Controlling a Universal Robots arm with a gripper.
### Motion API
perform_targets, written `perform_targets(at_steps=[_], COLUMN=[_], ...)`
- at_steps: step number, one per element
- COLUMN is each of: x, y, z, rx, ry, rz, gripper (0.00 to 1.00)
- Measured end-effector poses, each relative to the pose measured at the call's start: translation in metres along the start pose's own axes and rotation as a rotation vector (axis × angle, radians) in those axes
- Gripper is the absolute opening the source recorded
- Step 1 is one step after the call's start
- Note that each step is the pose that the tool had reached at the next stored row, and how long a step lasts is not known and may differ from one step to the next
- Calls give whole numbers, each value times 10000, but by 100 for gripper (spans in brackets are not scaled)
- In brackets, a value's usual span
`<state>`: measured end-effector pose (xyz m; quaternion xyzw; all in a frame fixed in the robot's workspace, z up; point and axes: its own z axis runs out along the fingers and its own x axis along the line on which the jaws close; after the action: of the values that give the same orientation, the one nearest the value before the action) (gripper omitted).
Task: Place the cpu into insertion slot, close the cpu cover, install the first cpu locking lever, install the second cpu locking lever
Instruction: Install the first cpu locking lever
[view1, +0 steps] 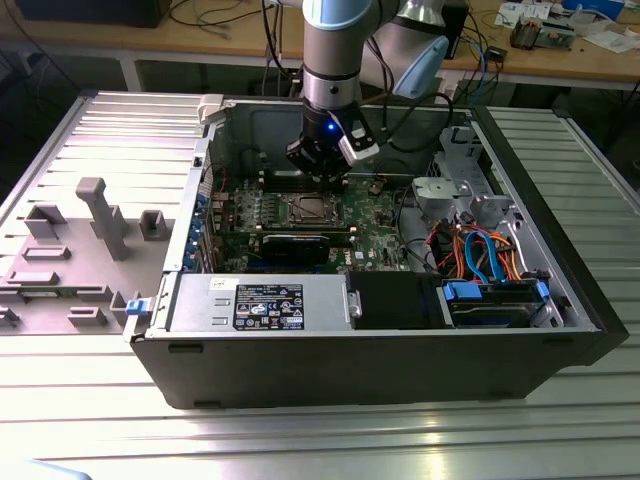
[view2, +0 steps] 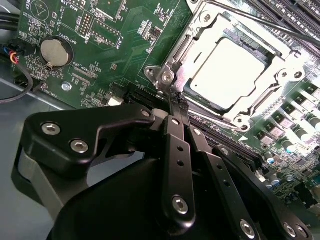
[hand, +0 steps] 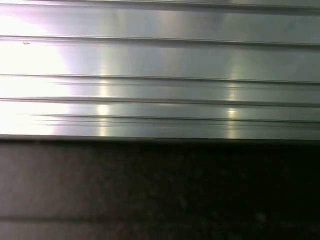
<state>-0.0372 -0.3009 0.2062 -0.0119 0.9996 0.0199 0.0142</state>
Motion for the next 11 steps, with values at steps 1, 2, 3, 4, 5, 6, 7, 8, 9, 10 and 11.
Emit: perform_targets(at_steps=[1, 2, 3, 4, 5, 6, 7, 8, 9, 10, 11], x=[0, 0, 0, 0, 0, 0, 0, 0, 0, 0, 0], y=[0, -1, -1, 0, 0, -1, -1, -2, -2, -2, -2], z=[0, 0, 2, 5, 8, 12, 16, 20, 22, 22, 23], rx=[4, 10, 13, 14, 16, 21, 26, 33, 37, 37, 35], ry=[2, 4, 5, 4, 3, 3, 5, 6, 7, 7, 6], rz=[0, -1, -1, -1, -1, -1, -1, -1, 0, -1, 0], gripper=[11, 11, 11, 11, 11, 11, 11, 11, 11, 11, 11])
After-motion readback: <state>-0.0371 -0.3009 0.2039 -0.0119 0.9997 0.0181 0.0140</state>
